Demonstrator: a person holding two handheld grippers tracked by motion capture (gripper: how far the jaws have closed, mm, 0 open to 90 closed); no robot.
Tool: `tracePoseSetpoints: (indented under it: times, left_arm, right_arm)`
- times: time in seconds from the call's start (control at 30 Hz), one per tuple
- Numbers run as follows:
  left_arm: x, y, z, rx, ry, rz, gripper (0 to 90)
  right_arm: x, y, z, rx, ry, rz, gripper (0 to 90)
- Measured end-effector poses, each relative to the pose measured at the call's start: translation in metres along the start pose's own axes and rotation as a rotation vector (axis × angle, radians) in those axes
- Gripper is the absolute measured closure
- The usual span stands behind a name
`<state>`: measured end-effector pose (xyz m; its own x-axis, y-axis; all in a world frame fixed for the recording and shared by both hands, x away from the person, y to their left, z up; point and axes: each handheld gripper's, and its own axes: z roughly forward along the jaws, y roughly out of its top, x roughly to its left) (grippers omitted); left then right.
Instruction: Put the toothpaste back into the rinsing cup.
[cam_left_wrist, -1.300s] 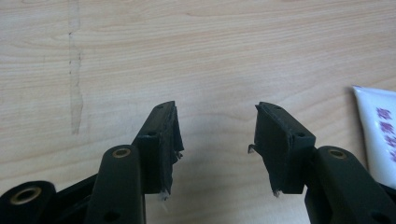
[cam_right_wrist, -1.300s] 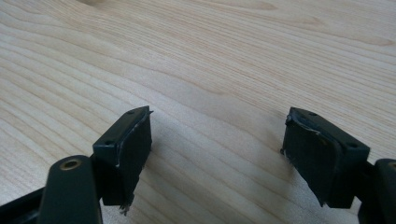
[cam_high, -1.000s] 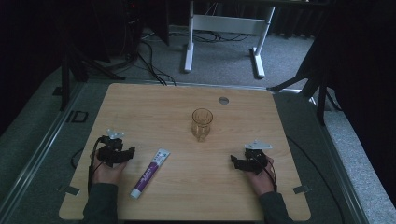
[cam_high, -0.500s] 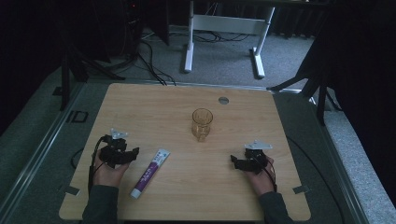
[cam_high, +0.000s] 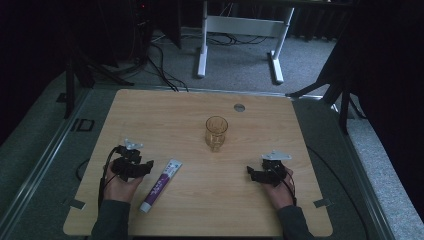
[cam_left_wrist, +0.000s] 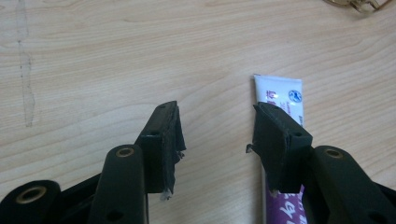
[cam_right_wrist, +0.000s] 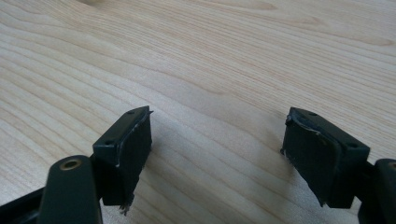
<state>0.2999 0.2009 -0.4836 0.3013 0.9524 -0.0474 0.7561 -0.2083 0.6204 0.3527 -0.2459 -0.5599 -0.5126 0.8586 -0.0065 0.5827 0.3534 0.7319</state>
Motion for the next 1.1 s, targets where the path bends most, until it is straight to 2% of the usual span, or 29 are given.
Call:
tracePoseSetpoints:
  times: [0.2,0.83,1.1]
  left_arm:
    - [-0.005,0.000,0.000,0.031,-0.012,0.017,52.5]
    - [-0.025,0.007,-0.005,0.071,-0.032,0.084,50.6]
    - [-0.032,0.011,-0.007,0.082,-0.028,0.108,50.8]
  right_arm:
    - [0.000,0.000,0.000,0.000,0.000,0.000,23.5]
    - [0.000,0.000,0.000,0.000,0.000,0.001,23.5]
    - [0.000,0.000,0.000,0.000,0.000,0.002,23.5]
